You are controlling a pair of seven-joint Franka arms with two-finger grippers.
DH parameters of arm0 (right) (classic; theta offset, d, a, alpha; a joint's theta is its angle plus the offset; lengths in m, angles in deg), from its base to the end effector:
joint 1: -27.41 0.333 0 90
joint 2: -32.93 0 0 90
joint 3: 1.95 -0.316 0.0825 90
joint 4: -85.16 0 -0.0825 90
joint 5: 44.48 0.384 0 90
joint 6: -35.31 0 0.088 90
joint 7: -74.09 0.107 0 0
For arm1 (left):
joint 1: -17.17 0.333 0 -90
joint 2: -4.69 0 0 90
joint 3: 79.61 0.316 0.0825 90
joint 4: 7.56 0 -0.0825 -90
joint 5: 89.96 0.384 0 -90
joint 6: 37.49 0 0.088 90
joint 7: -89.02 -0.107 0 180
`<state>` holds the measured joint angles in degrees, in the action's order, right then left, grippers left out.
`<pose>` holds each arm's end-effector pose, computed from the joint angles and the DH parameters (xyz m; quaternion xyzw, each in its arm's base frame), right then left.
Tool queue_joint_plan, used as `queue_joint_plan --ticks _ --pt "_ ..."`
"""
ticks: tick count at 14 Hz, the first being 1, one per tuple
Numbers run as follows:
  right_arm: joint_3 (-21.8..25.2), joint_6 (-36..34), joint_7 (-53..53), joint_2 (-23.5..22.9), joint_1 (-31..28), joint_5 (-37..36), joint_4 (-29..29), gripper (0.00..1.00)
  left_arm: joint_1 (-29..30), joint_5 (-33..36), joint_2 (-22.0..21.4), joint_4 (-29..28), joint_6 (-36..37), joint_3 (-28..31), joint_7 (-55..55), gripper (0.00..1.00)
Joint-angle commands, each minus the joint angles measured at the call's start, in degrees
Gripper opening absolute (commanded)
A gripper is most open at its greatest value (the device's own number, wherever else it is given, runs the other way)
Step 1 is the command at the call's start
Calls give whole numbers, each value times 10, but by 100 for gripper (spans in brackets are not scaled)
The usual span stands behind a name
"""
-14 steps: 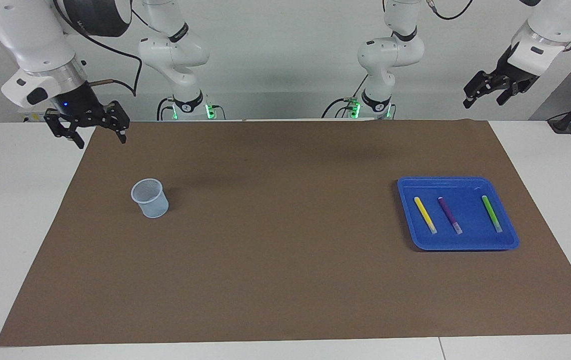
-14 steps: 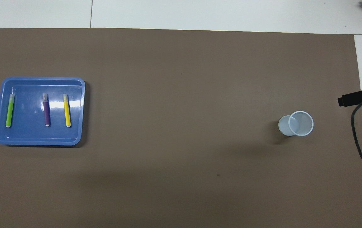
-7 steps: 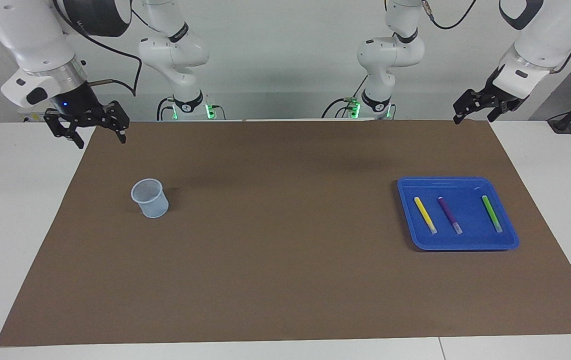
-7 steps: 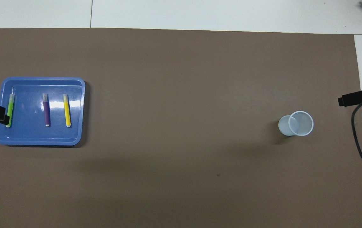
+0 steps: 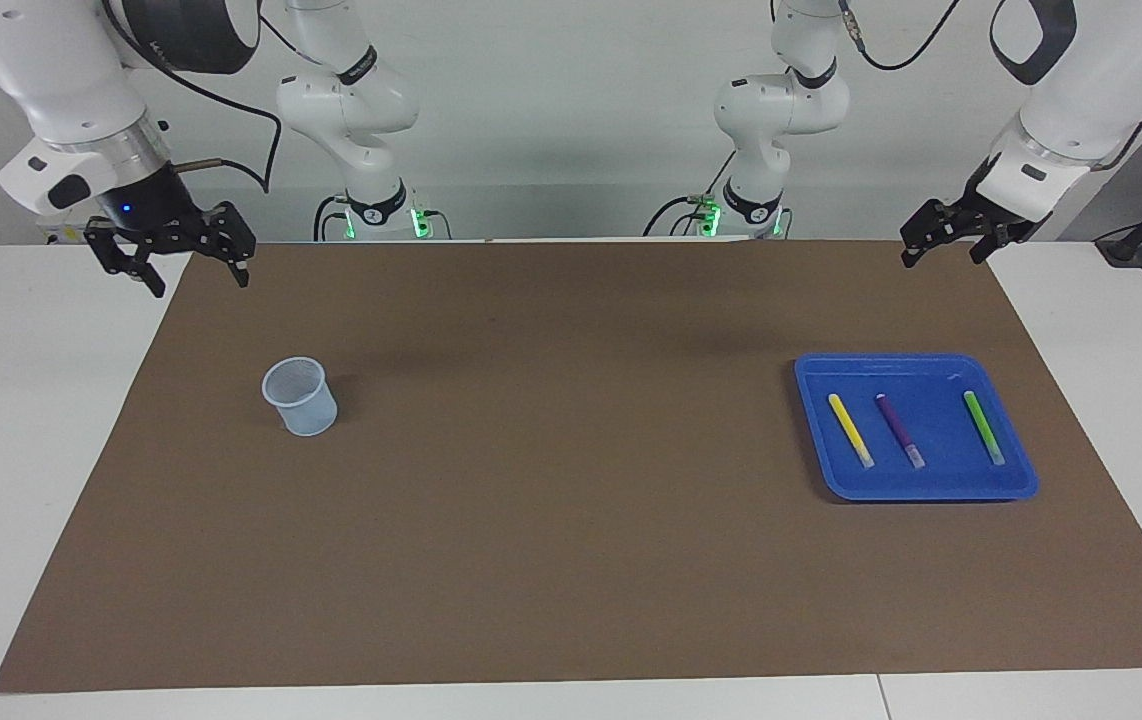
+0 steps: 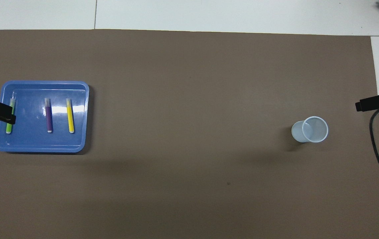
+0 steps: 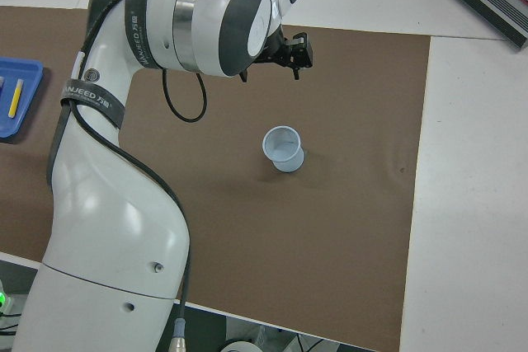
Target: Right arm passes pens to left for tray arrangement
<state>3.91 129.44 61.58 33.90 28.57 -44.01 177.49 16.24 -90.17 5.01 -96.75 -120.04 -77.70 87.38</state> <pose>0.5542 -0.0452 0.6210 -0.9974 -0.0679 -0.0246 0.0013 0.5419 0.0088 0.6174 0.9981 -0.0059 -0.0606 0.0031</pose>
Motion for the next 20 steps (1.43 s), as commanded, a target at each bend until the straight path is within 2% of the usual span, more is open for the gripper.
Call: queue_joint_plan --ticks 1,3,9,20 --pt "1 0 12 -5 1 -14 -7 100 8 -2 -1 10 5 -1 1 100" --pt "1 -1 12 -4 2 -14 -7 100 21 0 -1 11 13 -3 0 100" --pt "1 -2 11 -4 -1 -14 -8 100 24 -3 -11 5 -31 -16 0 100" --pt "0 -1 10 -5 -3 -18 -9 100 24 -8 -11 9 -30 -17 1 100"
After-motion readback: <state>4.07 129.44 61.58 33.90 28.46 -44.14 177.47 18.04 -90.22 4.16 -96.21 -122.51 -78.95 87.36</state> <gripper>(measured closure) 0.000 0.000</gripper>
